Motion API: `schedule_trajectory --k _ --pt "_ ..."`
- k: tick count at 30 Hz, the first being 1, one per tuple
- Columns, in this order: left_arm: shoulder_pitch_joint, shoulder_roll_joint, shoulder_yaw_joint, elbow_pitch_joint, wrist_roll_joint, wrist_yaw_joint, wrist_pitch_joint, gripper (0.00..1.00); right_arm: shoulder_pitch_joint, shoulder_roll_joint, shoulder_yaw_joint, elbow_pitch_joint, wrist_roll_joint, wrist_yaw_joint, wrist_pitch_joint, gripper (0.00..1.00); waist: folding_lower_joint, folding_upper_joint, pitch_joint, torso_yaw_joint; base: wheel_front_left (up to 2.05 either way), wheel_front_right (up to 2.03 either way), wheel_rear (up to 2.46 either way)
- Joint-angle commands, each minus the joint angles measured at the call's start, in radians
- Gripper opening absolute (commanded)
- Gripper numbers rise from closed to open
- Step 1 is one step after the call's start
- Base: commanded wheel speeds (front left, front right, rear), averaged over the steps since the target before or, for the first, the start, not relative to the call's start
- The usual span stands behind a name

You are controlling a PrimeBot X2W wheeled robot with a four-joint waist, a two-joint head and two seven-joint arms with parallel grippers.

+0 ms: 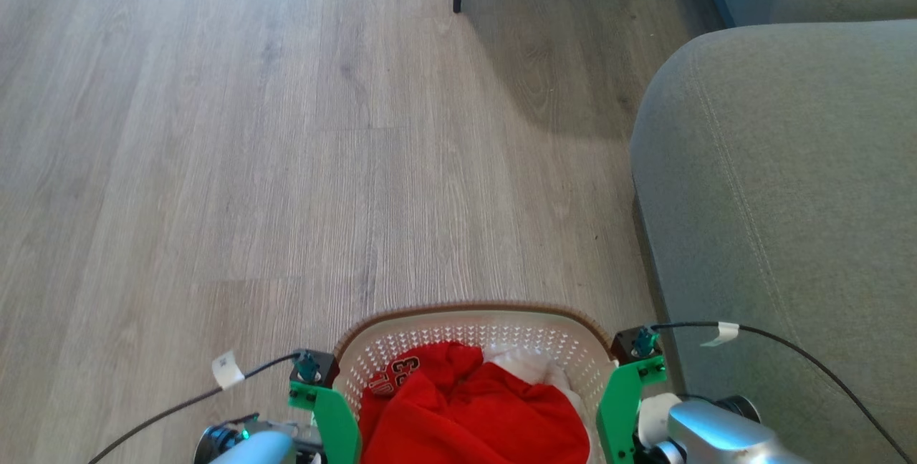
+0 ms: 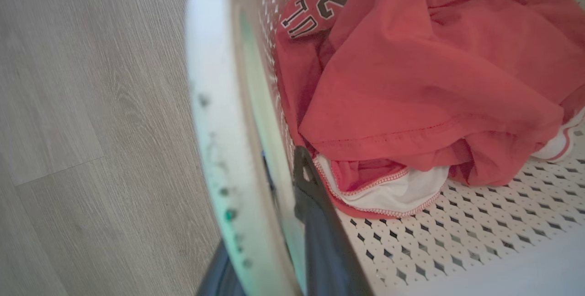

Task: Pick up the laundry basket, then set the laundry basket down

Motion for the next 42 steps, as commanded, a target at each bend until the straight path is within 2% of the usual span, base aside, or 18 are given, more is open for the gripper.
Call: schedule_trajectory --k 1,8,16,27,33,42 --pt "-0.033 -0.008 0.0 -0.017 0.006 -0.024 -0.004 0.0 -0.035 0.023 0.004 -0.029 -0.002 0.008 -0.031 0.0 0.0 0.0 0.001 0.0 0.0 0.0 0.0" --pt "-0.035 -0.01 -0.001 -0.014 0.008 -0.024 -0.009 0.0 -0.035 0.021 0.004 -0.029 -0.002 0.008 -0.035 0.0 0.0 0.0 0.013 -0.001 0.0 0.0 0.0" --pt "-0.084 -0.019 -0.001 0.007 0.019 -0.021 -0.047 0.0 -0.078 -0.006 0.004 -0.04 -0.011 0.008 -0.08 0.0 0.0 0.0 0.112 -0.002 0.0 0.0 0.0" --pt "-0.205 -0.03 0.0 -0.005 0.04 0.016 -0.1 0.0 -0.192 -0.039 0.004 -0.033 -0.025 0.008 -0.201 0.0 0.0 0.0 0.34 0.006 0.0 0.0 0.0" --pt "-0.289 -0.03 -0.001 -0.055 0.056 0.071 -0.152 0.0 -0.273 -0.061 -0.009 -0.018 -0.022 0.008 -0.268 0.0 0.0 0.0 0.492 0.012 0.0 0.0 0.0" --pt "-0.411 -0.03 -0.002 -0.106 0.061 0.123 -0.166 0.0 -0.382 -0.066 -0.013 0.026 -0.044 0.008 -0.362 0.0 0.0 0.0 0.709 0.016 0.0 0.0 0.0"
